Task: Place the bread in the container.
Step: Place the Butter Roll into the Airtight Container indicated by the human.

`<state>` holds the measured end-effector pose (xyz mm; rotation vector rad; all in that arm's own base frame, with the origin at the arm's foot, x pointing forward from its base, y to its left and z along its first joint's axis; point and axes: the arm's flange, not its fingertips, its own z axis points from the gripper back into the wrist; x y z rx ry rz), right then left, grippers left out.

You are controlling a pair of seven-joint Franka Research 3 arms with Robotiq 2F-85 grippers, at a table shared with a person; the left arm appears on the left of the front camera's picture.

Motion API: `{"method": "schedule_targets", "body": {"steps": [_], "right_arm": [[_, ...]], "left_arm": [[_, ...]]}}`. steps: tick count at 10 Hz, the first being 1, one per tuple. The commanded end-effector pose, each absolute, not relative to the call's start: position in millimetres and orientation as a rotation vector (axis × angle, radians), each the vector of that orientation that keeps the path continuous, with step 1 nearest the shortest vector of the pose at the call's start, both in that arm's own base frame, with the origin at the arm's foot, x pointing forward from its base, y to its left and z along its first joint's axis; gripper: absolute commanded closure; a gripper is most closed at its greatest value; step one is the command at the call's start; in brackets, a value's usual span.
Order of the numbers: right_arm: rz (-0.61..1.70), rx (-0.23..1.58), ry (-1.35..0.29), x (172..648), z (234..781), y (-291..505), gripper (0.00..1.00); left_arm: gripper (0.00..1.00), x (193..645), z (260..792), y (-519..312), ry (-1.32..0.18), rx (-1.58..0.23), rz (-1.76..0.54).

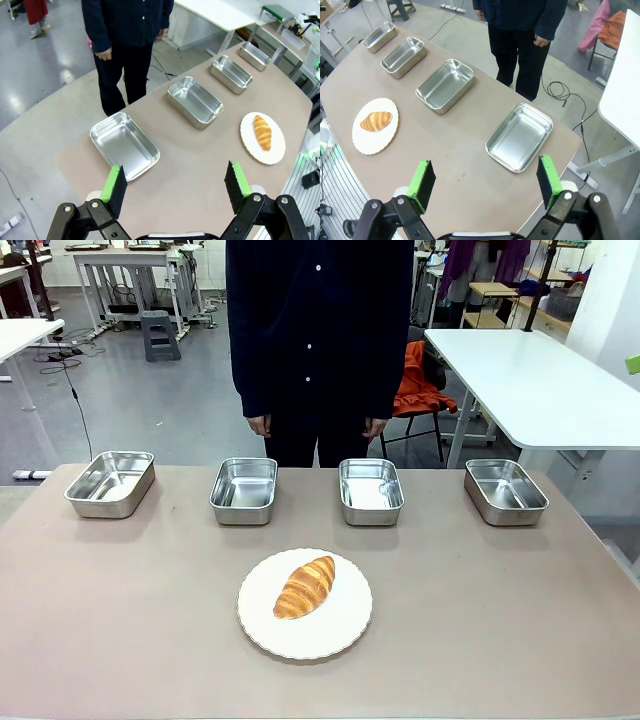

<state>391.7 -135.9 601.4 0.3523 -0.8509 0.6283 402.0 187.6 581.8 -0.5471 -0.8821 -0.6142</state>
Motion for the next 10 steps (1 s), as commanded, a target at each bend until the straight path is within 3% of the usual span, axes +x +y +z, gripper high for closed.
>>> {"method": "schedule_targets", "body": {"steps": [1,10], "right_arm": [[0.634,0.371,-0.867,392.3,601.4,-135.8,0.0],[0.634,0.371,-0.867,392.3,601.4,-135.8,0.0]], "left_arm": [[0.0,399.7,583.7,188.5,-0.89,-0.553,-0.624],[0.0,399.7,583.7,188.5,-0.89,-0.553,-0.624]]}}
